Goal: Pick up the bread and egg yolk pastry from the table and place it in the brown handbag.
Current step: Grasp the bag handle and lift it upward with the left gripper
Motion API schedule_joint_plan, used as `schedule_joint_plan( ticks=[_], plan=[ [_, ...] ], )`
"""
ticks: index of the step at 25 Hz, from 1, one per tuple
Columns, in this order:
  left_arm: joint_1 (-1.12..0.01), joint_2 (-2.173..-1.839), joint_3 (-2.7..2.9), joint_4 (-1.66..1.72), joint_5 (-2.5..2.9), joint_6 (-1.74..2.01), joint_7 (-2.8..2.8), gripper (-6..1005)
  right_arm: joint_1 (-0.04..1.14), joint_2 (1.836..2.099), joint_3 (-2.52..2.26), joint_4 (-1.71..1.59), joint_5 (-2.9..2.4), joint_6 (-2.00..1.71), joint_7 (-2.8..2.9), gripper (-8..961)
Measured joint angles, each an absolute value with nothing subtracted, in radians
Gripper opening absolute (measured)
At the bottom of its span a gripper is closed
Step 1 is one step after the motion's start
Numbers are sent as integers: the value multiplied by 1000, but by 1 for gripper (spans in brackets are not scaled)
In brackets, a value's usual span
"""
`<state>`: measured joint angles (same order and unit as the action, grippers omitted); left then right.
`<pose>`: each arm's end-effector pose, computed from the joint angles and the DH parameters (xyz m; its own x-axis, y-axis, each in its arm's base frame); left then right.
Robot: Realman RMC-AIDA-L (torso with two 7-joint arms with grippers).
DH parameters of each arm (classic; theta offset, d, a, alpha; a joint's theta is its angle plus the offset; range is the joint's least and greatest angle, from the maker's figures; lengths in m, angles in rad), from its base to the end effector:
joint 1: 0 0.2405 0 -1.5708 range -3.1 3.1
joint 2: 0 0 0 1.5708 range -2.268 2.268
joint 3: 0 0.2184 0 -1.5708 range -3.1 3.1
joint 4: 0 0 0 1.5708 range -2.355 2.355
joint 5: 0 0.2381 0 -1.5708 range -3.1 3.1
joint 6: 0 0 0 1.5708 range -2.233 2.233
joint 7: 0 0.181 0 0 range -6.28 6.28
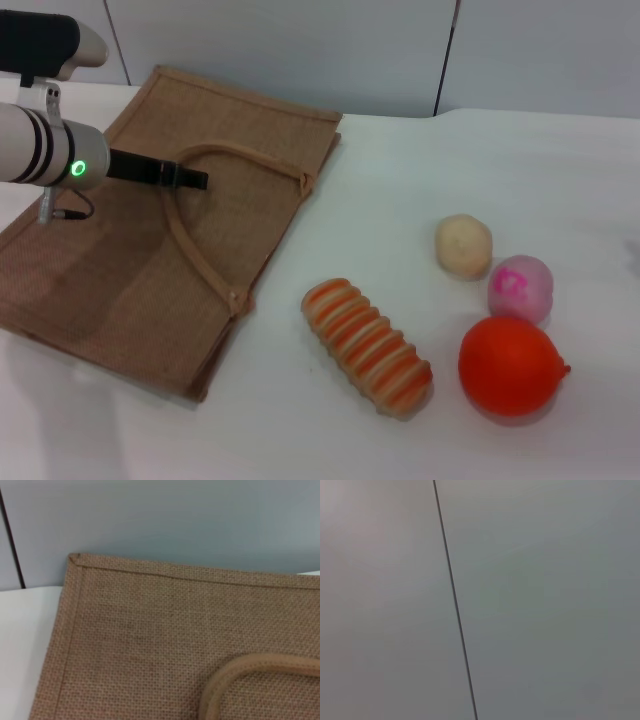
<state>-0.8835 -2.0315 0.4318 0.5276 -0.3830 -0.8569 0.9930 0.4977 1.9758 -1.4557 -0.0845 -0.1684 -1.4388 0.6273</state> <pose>-0.2889 0.4713 0.0157 0.5608 0.7422 0.3669 0.7681 -0.3010 -0.5652 0.2769 0.3786 0.0510 0.4947 0.1895 -0.8481 -0.7405 -0.4189 -0.5255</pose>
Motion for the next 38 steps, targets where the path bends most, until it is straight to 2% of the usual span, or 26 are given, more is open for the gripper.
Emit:
schedule_joint_plan(
  ticks=[14,17,22,27,33,38],
  plan=[
    [-879,-2032,434,526,-369,-848,982,762,495,1976,-1456,-84,-168,-1443,627,880],
    [-878,-2032,434,526,-369,-841,986,569,495,1977,-1456,-85,-168,-1449,627,880],
    [-879,-2032,434,526,-368,-832,987,339,495,1977,-1456,-87,-169,-1450,627,880],
    [-880,-2033,434,526,-369,-827,985,208,495,1977,-1456,-87,-169,-1451,627,879],
    [-882,-2032,433,518,-387,-812,984,123,495,1977,-1456,-87,-170,-1451,627,879],
    [-883,-2036,434,504,-415,-782,1017,121,495,1978,-1456,-89,-170,-1450,627,879]
  ],
)
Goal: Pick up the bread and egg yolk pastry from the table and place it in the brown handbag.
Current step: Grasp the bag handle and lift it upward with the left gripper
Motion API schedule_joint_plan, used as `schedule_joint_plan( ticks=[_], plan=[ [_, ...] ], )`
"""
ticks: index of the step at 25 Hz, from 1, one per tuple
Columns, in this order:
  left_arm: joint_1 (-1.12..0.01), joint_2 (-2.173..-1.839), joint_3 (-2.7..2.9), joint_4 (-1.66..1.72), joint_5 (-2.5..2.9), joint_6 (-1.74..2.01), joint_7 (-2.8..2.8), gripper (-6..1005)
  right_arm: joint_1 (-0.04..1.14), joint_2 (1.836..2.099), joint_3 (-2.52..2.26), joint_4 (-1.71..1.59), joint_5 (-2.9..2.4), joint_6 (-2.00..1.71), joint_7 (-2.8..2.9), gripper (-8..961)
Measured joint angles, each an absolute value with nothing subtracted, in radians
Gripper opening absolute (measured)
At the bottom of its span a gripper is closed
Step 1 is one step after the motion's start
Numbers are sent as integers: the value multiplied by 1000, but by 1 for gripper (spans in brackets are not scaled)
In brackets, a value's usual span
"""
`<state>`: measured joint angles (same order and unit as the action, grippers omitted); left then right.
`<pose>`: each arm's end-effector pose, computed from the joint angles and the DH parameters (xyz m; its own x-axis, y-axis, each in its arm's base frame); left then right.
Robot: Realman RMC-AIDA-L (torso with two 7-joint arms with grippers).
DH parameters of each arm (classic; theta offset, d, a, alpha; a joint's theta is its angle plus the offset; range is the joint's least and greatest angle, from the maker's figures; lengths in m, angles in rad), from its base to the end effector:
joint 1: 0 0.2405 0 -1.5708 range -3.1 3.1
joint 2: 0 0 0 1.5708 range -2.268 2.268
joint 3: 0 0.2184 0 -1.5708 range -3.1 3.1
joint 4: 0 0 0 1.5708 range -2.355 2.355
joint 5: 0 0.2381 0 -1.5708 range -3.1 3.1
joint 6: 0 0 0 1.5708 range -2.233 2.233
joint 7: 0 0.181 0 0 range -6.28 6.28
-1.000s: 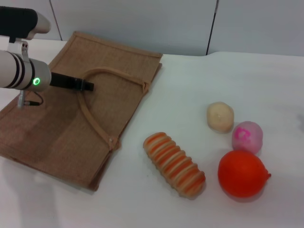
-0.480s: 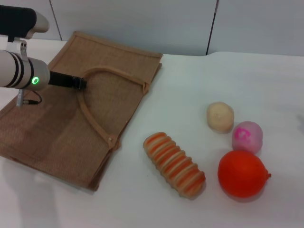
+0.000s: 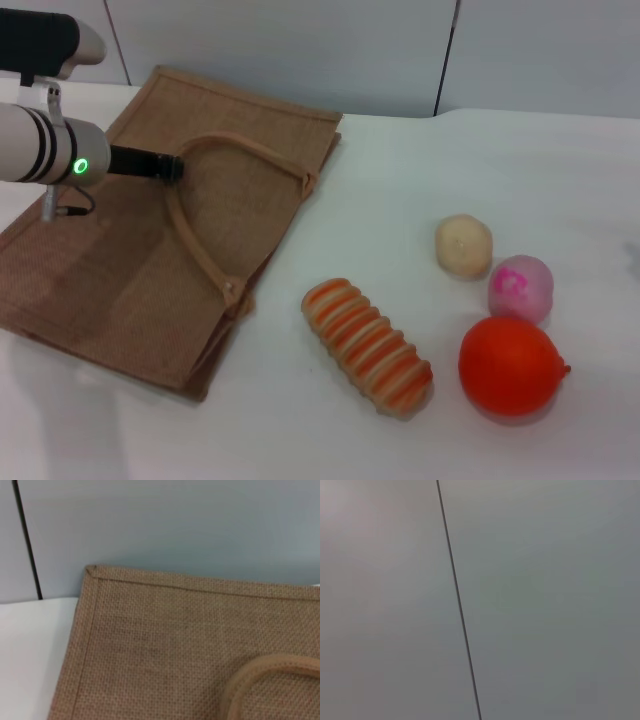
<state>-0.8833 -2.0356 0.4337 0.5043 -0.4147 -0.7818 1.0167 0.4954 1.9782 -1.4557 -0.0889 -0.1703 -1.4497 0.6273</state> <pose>-0.2908 0.4772 0.0149 0.5707 0.7181 0.3982 0.7600 -0.2783 -0.5873 0.2745 0.3775 0.0509 0.4889 0.1978 -0.8496 -0.7373 -0.4268 -0.5236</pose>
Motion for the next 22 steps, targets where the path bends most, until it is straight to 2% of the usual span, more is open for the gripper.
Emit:
schedule_joint_plan(
  ticks=[12,17,22],
  plan=[
    [-796,-2039,432,490,-876,-882,1357,118,494,1977,-1459,-84,-170,-1445,627,879],
    [-679,-2038,424,476,-1259,-1108,1667,119,494,1977,-1456,-84,-170,-1443,627,879],
    [-614,-2037,420,428,-1452,-1250,1844,119,493,1977,-1456,-84,-170,-1442,627,879]
  ],
)
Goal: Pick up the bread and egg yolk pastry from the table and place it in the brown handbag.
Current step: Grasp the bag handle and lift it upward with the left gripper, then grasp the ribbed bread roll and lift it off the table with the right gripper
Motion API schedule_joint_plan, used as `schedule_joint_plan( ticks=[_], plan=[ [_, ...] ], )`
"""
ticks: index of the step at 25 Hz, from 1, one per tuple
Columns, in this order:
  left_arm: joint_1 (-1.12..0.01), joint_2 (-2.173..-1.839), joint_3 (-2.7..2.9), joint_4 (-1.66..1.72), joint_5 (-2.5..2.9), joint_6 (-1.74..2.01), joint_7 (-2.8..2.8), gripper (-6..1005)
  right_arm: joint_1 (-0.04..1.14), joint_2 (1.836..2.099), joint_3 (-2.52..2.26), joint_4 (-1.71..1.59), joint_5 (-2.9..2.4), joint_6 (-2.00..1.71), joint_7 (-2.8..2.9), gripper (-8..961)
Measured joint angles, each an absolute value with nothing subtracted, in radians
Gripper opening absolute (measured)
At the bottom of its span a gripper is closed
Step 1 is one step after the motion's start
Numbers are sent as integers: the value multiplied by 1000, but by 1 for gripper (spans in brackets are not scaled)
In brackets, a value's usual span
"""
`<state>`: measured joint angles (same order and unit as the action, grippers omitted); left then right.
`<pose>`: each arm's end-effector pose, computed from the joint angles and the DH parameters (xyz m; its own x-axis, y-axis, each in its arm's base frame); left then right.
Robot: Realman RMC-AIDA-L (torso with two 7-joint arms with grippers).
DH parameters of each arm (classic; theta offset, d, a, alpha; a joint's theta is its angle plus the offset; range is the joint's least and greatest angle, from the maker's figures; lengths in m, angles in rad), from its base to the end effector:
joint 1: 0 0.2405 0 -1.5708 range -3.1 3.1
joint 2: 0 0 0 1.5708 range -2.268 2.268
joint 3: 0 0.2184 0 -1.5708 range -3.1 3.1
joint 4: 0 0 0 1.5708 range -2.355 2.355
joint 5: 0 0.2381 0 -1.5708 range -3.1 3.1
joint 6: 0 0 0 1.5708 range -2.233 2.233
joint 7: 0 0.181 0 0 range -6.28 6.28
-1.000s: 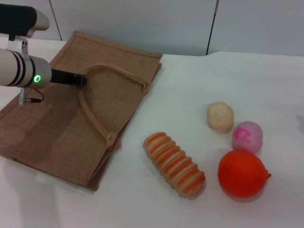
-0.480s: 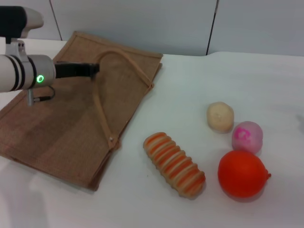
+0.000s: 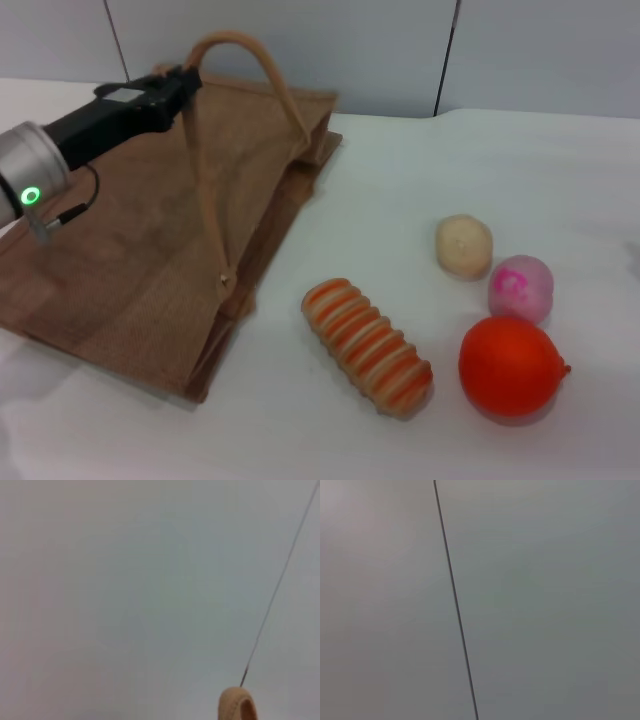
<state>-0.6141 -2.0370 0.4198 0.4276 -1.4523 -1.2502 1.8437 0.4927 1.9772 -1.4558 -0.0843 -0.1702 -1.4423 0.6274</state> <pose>-0.2568 0.4235 0.0405 0.5144 0.2352 0.8247 0.7633 -0.5638 -0.3153 0.2780 0.3768 0.0503 0.4940 0.1879 -0.8489 -0.7416 -0.4186 -0.5242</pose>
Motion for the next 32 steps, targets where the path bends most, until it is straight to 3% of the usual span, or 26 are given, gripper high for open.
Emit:
schedule_joint_plan(
  ticks=[32],
  plan=[
    [-532,-2035,414,321,-1678,-1692,2154,115,553,1973,-1465,-95,-439,-1350,614,880]
  ],
)
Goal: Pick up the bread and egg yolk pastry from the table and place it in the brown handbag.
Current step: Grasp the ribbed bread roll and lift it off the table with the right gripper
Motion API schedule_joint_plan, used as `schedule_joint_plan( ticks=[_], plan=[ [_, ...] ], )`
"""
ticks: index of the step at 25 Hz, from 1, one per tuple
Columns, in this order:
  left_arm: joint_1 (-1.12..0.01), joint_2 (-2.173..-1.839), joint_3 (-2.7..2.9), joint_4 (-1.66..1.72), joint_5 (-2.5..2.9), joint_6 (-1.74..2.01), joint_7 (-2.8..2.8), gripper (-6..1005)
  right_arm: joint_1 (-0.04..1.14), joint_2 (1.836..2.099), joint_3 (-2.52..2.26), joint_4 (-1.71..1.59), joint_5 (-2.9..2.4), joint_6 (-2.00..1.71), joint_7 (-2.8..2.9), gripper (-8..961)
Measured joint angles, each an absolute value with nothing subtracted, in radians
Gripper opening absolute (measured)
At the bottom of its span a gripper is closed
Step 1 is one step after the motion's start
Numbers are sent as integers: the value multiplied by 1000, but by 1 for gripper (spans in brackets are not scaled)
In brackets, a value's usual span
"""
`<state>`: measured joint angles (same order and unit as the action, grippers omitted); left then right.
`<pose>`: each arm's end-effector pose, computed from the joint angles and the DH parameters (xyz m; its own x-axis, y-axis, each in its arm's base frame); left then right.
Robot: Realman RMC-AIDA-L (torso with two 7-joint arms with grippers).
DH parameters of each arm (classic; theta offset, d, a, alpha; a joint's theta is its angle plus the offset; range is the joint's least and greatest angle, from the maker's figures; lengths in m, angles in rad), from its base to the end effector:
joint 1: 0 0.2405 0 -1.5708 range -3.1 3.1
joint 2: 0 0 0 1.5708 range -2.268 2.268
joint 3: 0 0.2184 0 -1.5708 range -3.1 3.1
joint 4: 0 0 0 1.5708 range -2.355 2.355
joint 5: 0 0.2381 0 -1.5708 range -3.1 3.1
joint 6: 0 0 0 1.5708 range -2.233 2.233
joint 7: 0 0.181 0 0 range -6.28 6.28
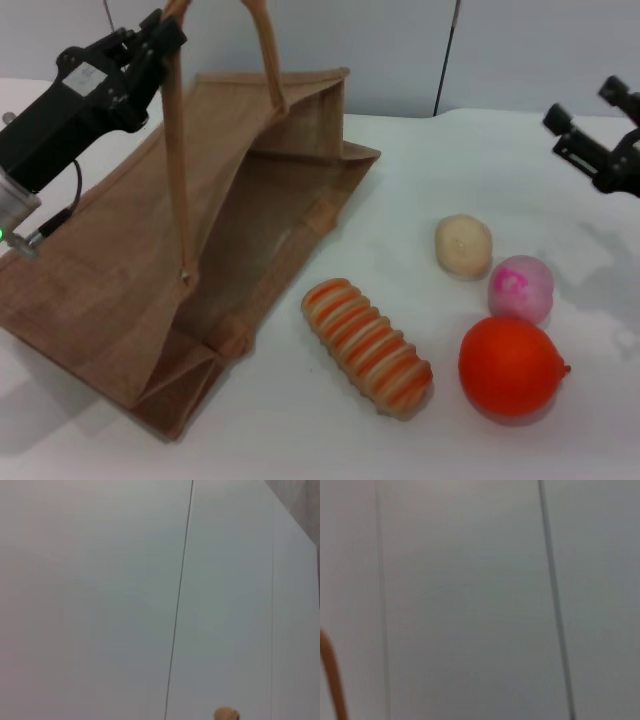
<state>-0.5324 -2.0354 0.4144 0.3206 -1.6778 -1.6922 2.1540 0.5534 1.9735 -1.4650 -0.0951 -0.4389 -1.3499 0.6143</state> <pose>-0.2237 0.3619 0.0598 0.4123 -0.1236 0.9026 0.5622 -0.7451 -0.3588 0.2560 0.3843 0.0019 0.6396 0.0653 -0.7659 -0.5889 -0.5988 -0.5428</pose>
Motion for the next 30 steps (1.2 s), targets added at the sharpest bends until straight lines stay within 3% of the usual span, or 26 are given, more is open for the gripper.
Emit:
schedule_joint_plan(
  ticks=[21,30],
  plan=[
    [-519,-2032,405,322,-1705,-1723,2157,114,702,1965,-1465,-158,-1080,-1313,843,879],
    [-520,-2030,403,323,-1708,-1724,2157,114,703,2022,-1468,-419,-1438,-1095,1220,879]
  ],
)
